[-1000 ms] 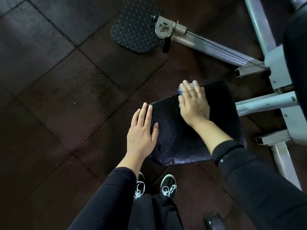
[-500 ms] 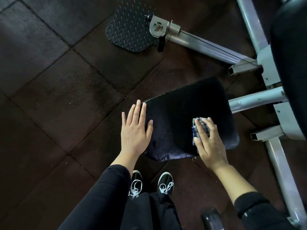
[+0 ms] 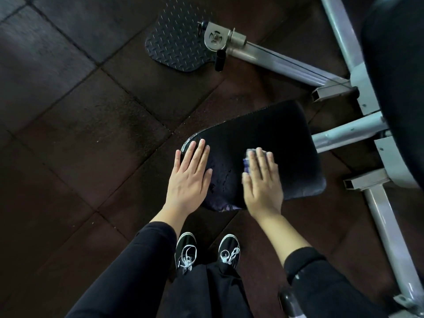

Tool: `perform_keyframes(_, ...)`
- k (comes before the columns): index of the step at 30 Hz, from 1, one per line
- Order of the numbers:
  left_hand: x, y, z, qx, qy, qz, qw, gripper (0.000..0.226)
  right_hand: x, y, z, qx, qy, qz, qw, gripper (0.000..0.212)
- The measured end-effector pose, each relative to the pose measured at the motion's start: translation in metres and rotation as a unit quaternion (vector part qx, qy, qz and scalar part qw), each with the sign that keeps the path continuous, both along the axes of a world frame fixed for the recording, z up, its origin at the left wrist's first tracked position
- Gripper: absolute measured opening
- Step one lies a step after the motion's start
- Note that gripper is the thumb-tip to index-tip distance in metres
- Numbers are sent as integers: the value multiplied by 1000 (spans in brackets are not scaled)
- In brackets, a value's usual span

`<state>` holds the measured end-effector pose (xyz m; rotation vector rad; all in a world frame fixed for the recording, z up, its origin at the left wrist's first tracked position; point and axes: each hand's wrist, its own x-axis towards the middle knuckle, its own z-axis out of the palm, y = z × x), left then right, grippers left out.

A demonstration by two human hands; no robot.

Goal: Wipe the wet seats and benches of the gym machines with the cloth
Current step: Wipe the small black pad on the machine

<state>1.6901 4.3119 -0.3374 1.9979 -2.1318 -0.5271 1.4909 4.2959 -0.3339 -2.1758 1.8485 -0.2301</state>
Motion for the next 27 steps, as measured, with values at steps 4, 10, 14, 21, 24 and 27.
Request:
perform_keyframes(4, 1, 0, 0, 3, 9, 0, 1000, 55, 38, 25, -2, 7, -16, 95, 995, 53)
perform_keyframes(10, 2, 2, 0, 16, 10, 0, 1000, 56, -14, 67, -5, 16, 27, 140, 990, 54)
perform_keyframes(14, 0, 2, 1, 15, 8, 4, 1000, 56, -44, 41, -4, 25, 47, 61, 997, 53)
perform_keyframes(21, 2, 2, -1, 12, 11, 4, 1000, 56, 25, 19, 1, 35, 17, 44, 998, 54)
perform_keyframes(24, 2, 3, 0, 20, 14, 1, 1000, 56, 19, 45, -1, 39, 19, 131, 990, 55)
perform_keyframes(27, 2, 2, 1, 19, 13, 1, 1000, 56, -15, 56, -2, 39, 34, 145, 988, 56)
